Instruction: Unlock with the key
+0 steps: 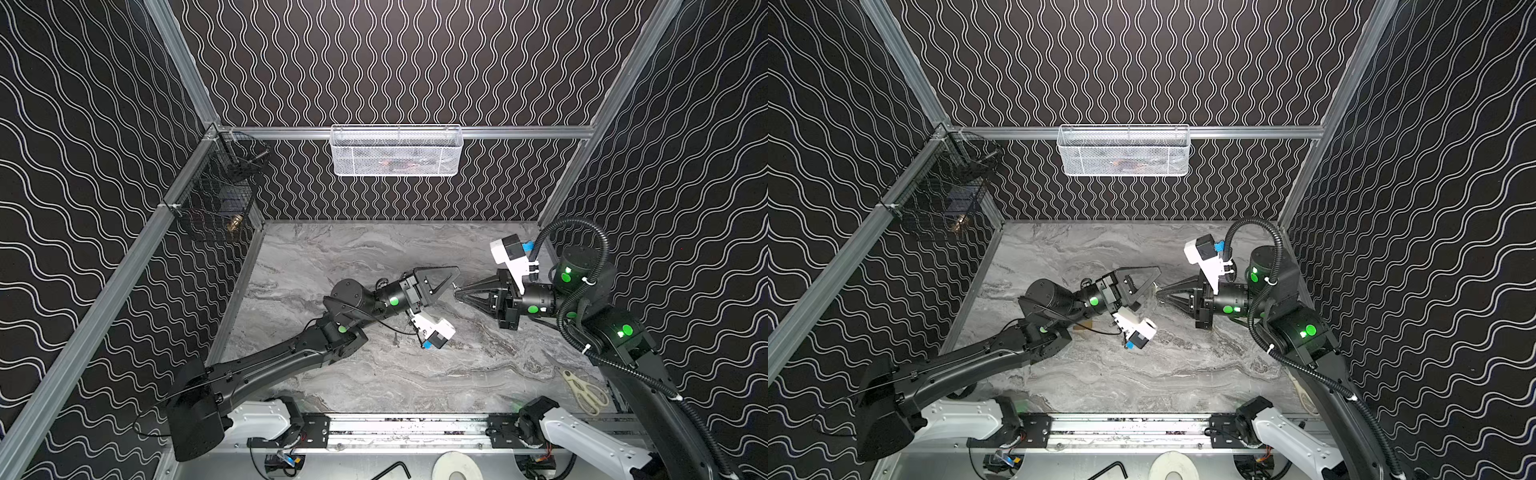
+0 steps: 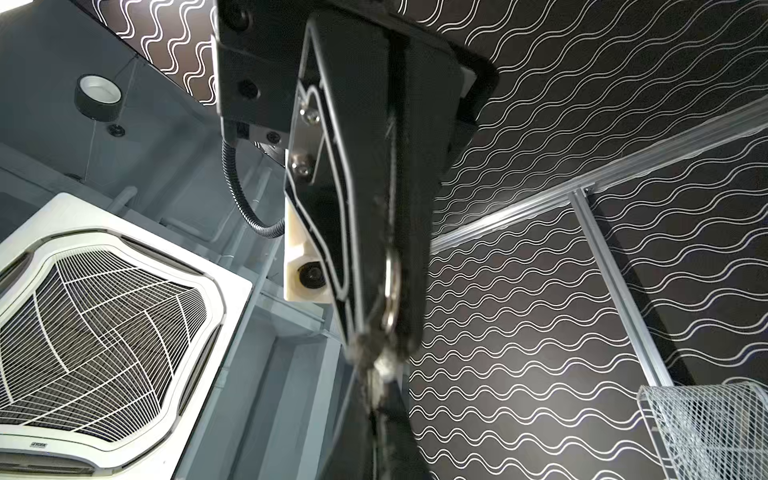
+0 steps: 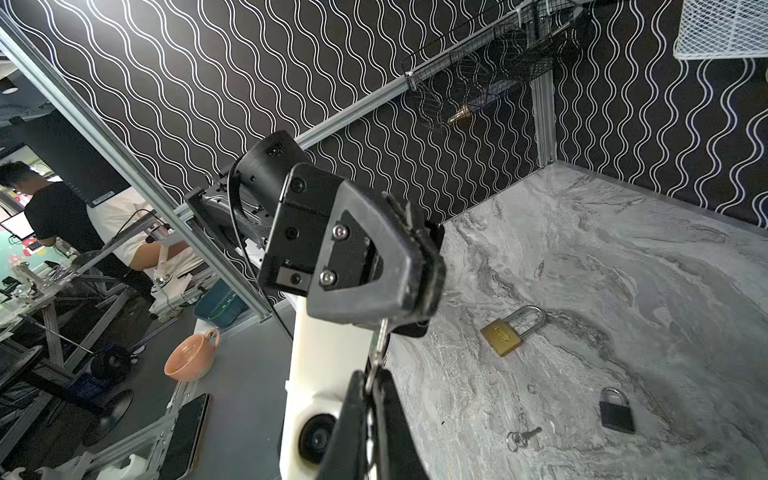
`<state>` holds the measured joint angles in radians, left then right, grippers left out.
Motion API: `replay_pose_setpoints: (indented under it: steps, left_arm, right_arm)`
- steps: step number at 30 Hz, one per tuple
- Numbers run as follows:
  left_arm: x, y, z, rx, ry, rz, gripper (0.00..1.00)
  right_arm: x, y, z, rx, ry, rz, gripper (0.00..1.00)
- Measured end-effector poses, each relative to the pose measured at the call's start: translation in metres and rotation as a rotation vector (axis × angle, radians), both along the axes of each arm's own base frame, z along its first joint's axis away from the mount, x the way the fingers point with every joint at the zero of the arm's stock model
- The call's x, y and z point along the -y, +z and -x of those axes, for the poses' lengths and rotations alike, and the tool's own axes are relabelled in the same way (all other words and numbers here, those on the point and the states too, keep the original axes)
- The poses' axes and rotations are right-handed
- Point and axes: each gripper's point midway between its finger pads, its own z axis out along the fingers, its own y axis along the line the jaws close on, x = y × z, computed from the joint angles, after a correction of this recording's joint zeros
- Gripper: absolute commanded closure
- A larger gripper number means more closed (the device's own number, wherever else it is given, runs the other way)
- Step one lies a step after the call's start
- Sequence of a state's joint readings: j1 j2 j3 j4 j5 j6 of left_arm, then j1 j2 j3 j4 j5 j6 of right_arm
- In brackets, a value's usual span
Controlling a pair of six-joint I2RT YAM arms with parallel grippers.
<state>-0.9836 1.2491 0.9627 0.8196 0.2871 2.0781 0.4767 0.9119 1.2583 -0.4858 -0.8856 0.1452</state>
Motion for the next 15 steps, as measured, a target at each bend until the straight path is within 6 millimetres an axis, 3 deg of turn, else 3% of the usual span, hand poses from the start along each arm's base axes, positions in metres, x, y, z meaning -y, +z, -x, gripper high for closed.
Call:
replay_pose_setpoints:
  steps: [5,8,9,10,15]
  left_arm:
    - [0.001,0.0,-0.001,0.001,0.003,0.005,0.99]
    - [0.003,-0.001,-0.006,-0.004,0.018,0.009,0.57]
    - [0.004,0.0,-0.007,-0.004,0.022,0.013,0.36]
    - [0.004,0.001,-0.009,-0.003,0.028,0.02,0.04]
    - [0.003,0.009,-0.029,-0.01,0.11,0.084,0.01]
  right_arm:
    - [0.0,0.0,0.0,0.001,0.0,-0.001,1.0]
    - [0.001,0.001,-0.002,0.006,-0.017,0.002,1.0]
    - [0.001,0.001,-0.002,0.008,-0.018,0.001,1.0]
    - [0.002,0.001,-0.001,0.011,-0.019,0.001,1.0]
    - [0.007,-0.001,-0.01,0.033,-0.094,0.016,1.0]
